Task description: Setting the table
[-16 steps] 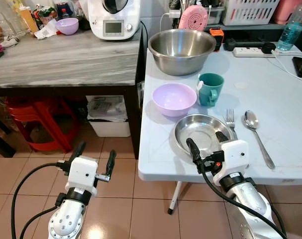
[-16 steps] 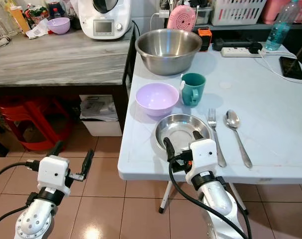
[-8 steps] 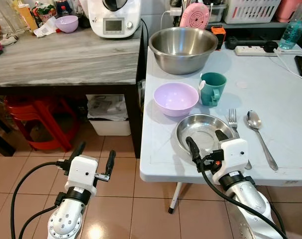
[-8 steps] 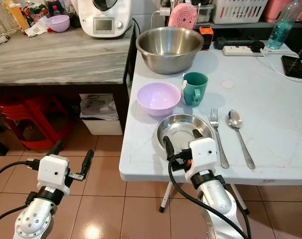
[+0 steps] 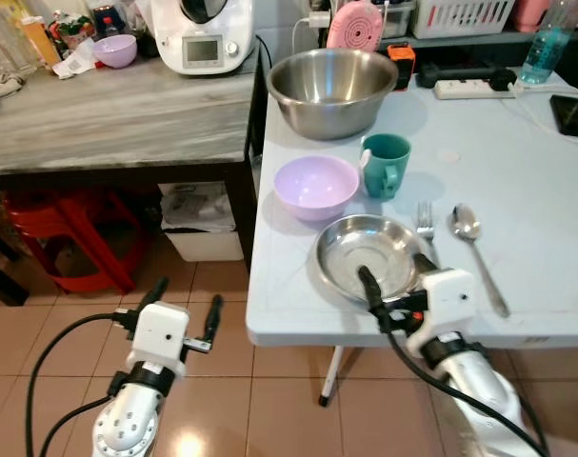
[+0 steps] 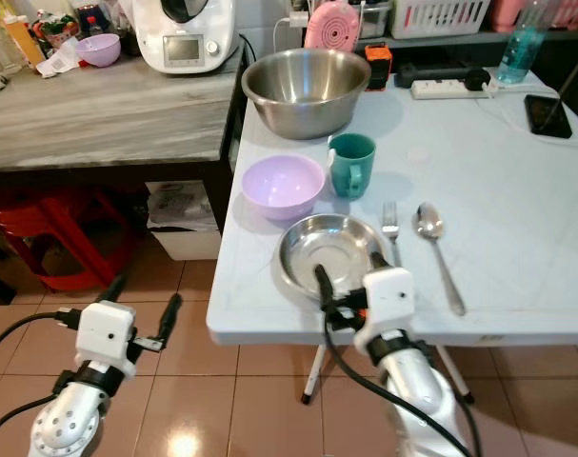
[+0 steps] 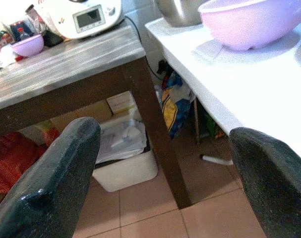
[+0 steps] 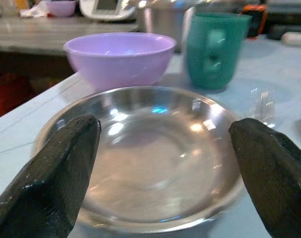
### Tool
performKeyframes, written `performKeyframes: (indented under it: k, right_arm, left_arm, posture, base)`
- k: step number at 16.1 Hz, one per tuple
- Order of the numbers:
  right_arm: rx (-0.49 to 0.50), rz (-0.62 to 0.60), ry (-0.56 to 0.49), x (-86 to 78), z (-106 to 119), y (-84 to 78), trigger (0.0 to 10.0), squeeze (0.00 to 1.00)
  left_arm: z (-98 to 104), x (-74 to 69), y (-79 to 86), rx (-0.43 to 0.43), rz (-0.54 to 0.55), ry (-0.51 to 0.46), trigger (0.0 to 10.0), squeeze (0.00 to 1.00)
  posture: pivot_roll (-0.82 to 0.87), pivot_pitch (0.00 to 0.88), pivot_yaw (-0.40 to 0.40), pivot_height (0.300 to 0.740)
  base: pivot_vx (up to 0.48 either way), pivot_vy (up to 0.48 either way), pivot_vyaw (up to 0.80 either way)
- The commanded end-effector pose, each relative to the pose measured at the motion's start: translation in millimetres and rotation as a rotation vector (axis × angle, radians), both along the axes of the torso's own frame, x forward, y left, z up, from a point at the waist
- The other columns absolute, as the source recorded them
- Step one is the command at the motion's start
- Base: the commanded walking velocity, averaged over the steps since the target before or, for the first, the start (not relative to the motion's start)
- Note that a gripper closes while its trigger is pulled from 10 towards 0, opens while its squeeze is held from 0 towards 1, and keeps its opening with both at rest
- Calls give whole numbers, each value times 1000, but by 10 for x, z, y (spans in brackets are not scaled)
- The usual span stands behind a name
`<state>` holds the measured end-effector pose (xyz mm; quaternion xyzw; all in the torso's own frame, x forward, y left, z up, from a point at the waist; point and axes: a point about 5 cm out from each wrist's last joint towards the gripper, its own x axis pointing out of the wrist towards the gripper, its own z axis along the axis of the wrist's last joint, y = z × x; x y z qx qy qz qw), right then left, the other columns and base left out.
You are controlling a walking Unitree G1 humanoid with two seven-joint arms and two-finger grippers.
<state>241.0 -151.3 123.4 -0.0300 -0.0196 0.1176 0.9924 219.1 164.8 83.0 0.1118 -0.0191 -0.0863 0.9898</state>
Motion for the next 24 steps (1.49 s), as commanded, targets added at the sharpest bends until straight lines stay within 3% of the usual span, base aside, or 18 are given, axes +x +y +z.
performKeyframes:
  k: [1,9,16,18,20,24]
  right_arm:
    - [20,19,-13,6,55,59,10000,0]
    - [-27,-22,-33,22,51,76,10000,0]
    - [-38,49,-47,76,137,168,10000,0]
    - [-65,16,-64,87,149,113,10000,0]
    - [0,-49,-21,67,140,-23,10000,0]
    - [21,-114,-25,66,154,-190,10000,0]
  left_arm:
    - [-30,-10,67,14,12,13,10000,0]
    - [-70,-5,91,31,6,14,10000,0]
    - [62,141,54,59,-90,-63,10000,0]
    - [110,130,9,70,-148,-88,10000,0]
    - [113,86,-36,60,-223,-82,10000,0]
    - [102,68,-80,52,-282,-73,10000,0]
  posture:
    - [-136,115,77,740]
    - [-132,122,102,740]
    - [-139,133,101,740]
    - [-141,136,98,740]
    - [-144,141,97,740]
    - [-152,143,101,740]
  base:
    - [0,-300,0]
    - [0,-72,0]
    - [0,0,0]
    - [0,0,0]
    - [0,0,0]
    - [0,0,0]
